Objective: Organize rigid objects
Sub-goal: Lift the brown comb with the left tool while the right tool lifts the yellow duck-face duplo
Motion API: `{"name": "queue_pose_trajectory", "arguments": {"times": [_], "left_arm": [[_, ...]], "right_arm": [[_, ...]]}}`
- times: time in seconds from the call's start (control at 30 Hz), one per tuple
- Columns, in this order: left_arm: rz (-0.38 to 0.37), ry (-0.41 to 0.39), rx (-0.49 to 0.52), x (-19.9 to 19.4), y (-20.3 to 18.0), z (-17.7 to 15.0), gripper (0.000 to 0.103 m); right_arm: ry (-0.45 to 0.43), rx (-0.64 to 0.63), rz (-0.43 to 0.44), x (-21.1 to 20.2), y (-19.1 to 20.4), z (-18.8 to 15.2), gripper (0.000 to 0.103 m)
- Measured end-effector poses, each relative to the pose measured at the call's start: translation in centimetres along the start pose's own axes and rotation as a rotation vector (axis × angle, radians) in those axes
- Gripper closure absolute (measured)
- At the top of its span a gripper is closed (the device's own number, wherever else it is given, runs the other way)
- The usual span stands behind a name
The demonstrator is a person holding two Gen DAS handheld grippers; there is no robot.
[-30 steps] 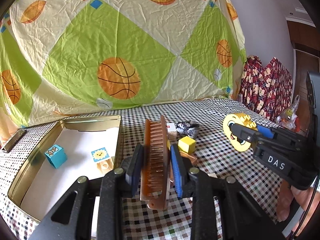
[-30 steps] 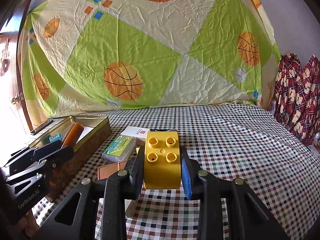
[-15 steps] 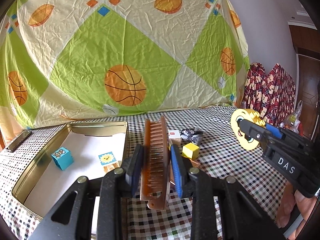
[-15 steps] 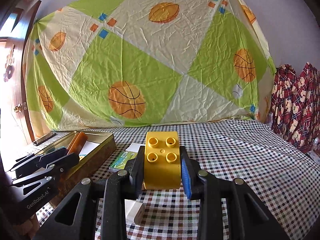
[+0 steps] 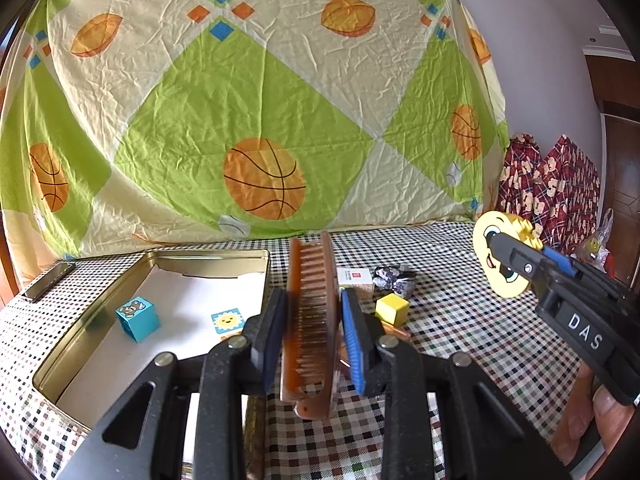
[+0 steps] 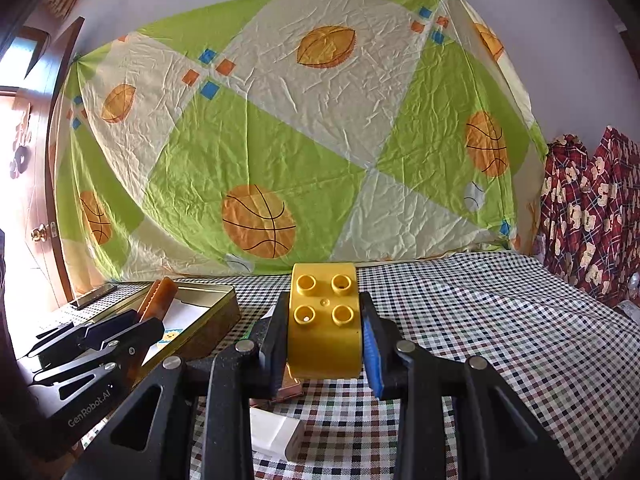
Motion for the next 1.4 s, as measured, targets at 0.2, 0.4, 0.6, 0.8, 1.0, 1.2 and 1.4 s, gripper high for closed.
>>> {"name": "queue_pose_trajectory", "arguments": {"times": [0.2, 0.4, 0.6, 0.8, 1.0, 1.2, 1.4], "left_arm": [[0.013, -0.015, -0.015, -0.3, 0.5, 0.1, 0.077], [0.022, -0.018, -0.026, -0.3, 0.9, 0.2, 0.077], [0.030, -0.024, -0.033, -0.4, 1.3, 0.3, 0.077], [0.030, -0.039, -0.040, -0.7, 1.5, 0.4, 0.077], [0.036, -0.056, -0.042, -1.1, 1.9, 0.6, 0.077], [0.040, -0.050, -0.052, -0.9, 2.6, 0.6, 0.077], [0.052, -0.051, -0.061, -0.9, 3.5, 0.5, 0.077]], "right_arm": [[-0.007, -0.011, 0.012, 0.1, 0.6, 0.1, 0.069], [-0.010, -0.019, 0.018, 0.3, 1.0, 0.1, 0.069], [-0.013, -0.032, 0.033, 0.4, 1.5, 0.0, 0.069], [-0.019, -0.036, 0.042, 0.5, 1.9, 0.1, 0.069], [-0.018, -0.045, 0.057, 0.8, 2.5, 0.1, 0.069], [-0.013, -0.059, 0.081, 1.2, 3.6, 0.0, 0.069], [-0.007, -0.077, 0.108, 1.7, 5.1, -0.1, 0.069]]}}
Point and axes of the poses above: each gripper's, at about its wrist camera, not at the fingertips, and x roughly the way its jaws point, y to its left, z to its top, the point moved 5 cm from there along x, roughly the way its jaws point, and after that the axes turned 14 degrees about z, right-handed, at the moved point
